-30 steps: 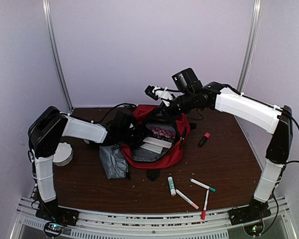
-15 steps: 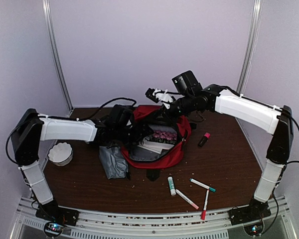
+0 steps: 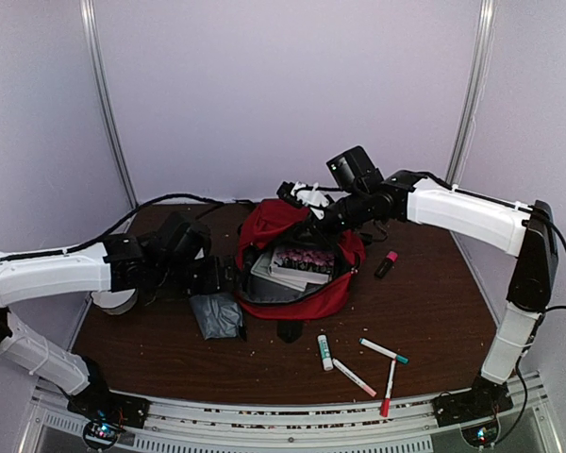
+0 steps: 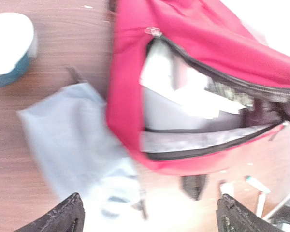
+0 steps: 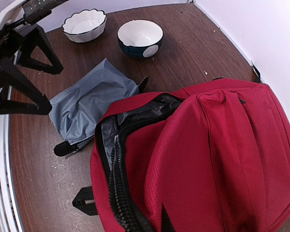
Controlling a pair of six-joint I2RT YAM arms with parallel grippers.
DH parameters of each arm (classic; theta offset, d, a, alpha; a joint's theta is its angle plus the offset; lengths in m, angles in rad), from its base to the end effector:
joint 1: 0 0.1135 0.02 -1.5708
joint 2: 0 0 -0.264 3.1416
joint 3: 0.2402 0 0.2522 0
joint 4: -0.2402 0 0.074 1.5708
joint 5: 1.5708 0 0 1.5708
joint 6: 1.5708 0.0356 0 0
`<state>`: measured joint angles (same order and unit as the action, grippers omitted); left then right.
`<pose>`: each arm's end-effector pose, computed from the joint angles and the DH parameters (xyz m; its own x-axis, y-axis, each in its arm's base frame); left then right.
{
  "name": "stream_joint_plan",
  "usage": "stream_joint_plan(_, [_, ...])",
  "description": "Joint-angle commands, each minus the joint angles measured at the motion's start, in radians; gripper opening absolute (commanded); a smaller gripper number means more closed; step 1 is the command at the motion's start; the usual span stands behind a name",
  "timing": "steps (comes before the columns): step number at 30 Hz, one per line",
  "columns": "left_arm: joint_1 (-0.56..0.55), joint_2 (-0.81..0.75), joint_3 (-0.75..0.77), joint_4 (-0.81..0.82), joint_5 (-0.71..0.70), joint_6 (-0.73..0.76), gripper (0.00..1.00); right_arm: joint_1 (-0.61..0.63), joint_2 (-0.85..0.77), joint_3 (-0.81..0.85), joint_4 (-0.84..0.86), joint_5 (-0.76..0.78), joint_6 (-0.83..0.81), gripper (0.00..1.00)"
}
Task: Pack the student bag
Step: Place the largest pocket of the student bag.
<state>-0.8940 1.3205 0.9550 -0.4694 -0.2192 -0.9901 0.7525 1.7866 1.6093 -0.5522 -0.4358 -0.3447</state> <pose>0.1800 -0.2117 0.2571 -0.8145 -0.2892 -0.5030 -0.0208 0.8809 -0.4728 0.2872 0.2895 0.3164 -0.1709 -0.5797 -0.7967 -0.9638 0.2665 0.0129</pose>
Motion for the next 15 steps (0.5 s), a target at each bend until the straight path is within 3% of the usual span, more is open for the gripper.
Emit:
stream_joint_plan(1, [0.021,-0.037,-0.052,-0.150,-0.109,0.046,0.97,-0.002,0.013,-0.002,-0.012,-0.056,-0.034,0.00])
stream_joint_plan(6, [0.068,-0.077,-0.170,-0.040,0.000,0.000,0.86,-0.002,0.064,0.047,-0.113,-0.132,-0.087,0.18])
stream_joint_plan(14, [0.118,-0.011,-0.225,0.052,0.071,-0.018,0.71,-0.002,0.090,0.076,-0.158,-0.209,-0.084,0.26])
stream_joint_plan(15, [0.118,-0.007,-0.227,0.061,0.075,-0.015,0.64,-0.002,0.090,0.080,-0.166,-0.221,-0.085,0.29])
